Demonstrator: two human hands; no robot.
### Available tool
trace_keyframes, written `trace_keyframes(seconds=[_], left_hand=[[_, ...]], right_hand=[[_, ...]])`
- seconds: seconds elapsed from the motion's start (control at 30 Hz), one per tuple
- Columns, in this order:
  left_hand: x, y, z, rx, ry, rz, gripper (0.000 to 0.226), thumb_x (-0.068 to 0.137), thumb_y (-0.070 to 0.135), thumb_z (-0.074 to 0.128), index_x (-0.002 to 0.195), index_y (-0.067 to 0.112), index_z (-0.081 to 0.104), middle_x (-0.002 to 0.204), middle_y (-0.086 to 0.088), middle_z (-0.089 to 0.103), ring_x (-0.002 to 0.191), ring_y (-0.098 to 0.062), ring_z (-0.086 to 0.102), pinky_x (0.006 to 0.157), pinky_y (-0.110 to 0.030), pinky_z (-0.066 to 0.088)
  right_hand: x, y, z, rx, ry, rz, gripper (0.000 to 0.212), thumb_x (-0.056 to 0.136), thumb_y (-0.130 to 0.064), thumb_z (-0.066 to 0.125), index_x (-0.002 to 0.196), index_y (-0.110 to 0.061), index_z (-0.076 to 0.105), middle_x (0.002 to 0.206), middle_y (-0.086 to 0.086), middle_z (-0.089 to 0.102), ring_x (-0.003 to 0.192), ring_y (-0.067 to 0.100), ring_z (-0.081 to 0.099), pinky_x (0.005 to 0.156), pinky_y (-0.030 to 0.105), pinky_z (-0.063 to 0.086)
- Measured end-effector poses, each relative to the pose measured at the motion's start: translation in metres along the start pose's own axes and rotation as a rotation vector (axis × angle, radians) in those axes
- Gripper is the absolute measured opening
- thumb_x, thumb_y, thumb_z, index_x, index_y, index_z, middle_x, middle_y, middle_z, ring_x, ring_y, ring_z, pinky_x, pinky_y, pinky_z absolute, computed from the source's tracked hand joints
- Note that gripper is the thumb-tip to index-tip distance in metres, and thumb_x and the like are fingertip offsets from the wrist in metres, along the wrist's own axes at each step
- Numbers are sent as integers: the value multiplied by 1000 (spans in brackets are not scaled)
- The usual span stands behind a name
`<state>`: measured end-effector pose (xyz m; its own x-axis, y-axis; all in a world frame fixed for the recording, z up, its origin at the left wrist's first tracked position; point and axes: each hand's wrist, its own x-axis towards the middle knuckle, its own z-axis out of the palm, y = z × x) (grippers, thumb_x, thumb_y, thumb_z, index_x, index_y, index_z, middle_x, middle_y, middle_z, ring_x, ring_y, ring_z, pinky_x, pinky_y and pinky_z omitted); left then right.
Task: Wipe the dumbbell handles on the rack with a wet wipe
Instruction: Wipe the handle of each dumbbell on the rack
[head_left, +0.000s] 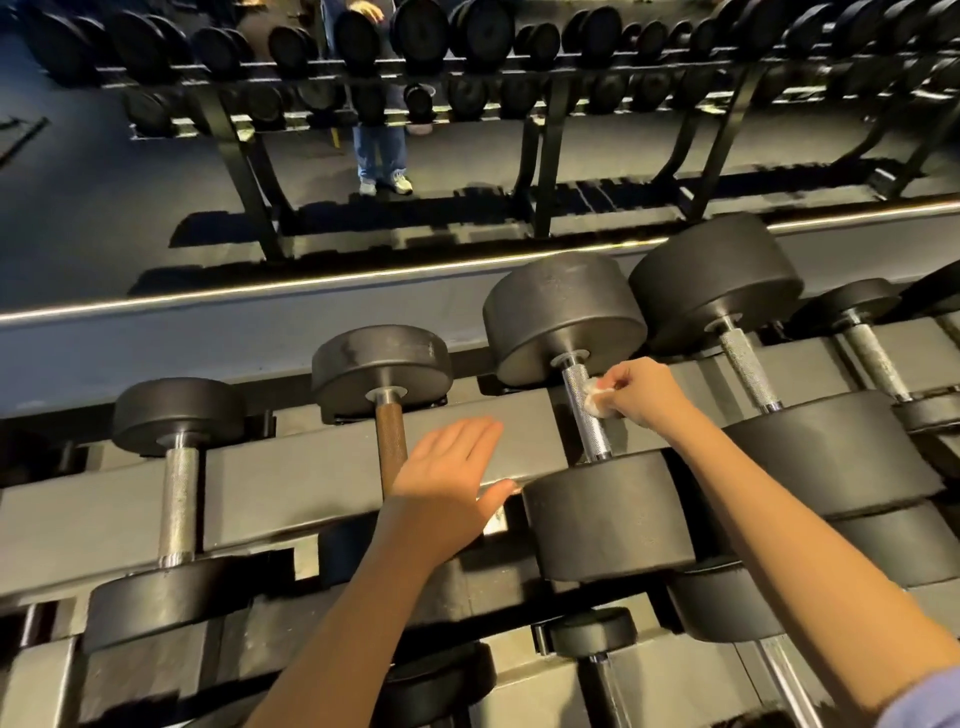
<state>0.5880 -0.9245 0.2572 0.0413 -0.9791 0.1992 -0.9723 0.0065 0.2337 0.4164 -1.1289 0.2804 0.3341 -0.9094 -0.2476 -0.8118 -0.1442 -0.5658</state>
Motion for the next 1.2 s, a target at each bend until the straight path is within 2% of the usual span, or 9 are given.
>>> trace_keyframes(seconds=[0.17,0.27,0.4,0.53,0.63,0.7,0.9,1.0,1.2], left_hand=[[4,2,-4,89,-96,26,60,92,45,34,138,10,49,140,-3,52,127,-20,51,110,-34,24],[30,3,-3,-7,-120,18,64,96,47,19,152,17,17,159,2,18,146,-15,18,118,-29,1],[96,13,-14,-86,48,-15,60,102,32,39,153,18,11,161,1,8,147,-15,9,121,-36,10],[161,9,-21,-27,23,-27,61,103,34,36,153,16,6,162,-1,0,148,-19,1,120,-38,11],[169,6,-6,-80,-14,-60,60,103,35,32,153,16,4,162,1,-4,148,-17,-5,119,-39,18],[167,4,2,-108,8,-60,60,103,34,31,153,17,3,161,2,-5,148,-16,-7,118,-40,20],[169,-3,8,-103,17,-32,61,103,37,30,153,19,1,161,4,-9,147,-14,-11,120,-40,12],[167,-3,10,-94,36,-30,61,102,39,28,153,19,0,161,4,-9,147,-14,-11,120,-39,12],[168,-3,10,-86,38,-33,62,101,40,27,153,18,3,161,2,-6,148,-17,-8,118,-44,17]], right_hand=[[-9,2,0,17,5,-26,13,77,-5,72,90,-6,71,85,8,61,81,18,56,62,22,39],[-13,5,6,-68,-7,-16,6,76,-5,71,82,-4,70,84,13,66,80,24,62,62,27,44],[-16,4,8,-91,26,-6,13,77,-6,70,90,-5,71,89,10,66,83,22,62,72,32,49],[-19,4,6,-98,157,-17,18,84,-10,62,100,-9,70,88,6,64,82,20,59,70,28,44],[-21,4,7,-41,241,-53,20,87,-12,60,104,-7,69,96,10,68,87,23,62,76,33,50],[-21,4,7,-28,266,-75,21,88,-12,60,105,-7,70,97,10,69,89,23,62,77,31,47],[11,-11,9,-4,327,-132,15,88,-11,62,95,0,69,89,14,69,84,26,63,68,27,40],[18,-18,15,75,266,-126,16,85,-9,66,97,0,72,87,12,70,79,18,60,64,17,35],[0,-1,-1,-78,-75,42,7,79,-9,74,78,-12,68,79,2,61,78,14,55,63,20,39]])
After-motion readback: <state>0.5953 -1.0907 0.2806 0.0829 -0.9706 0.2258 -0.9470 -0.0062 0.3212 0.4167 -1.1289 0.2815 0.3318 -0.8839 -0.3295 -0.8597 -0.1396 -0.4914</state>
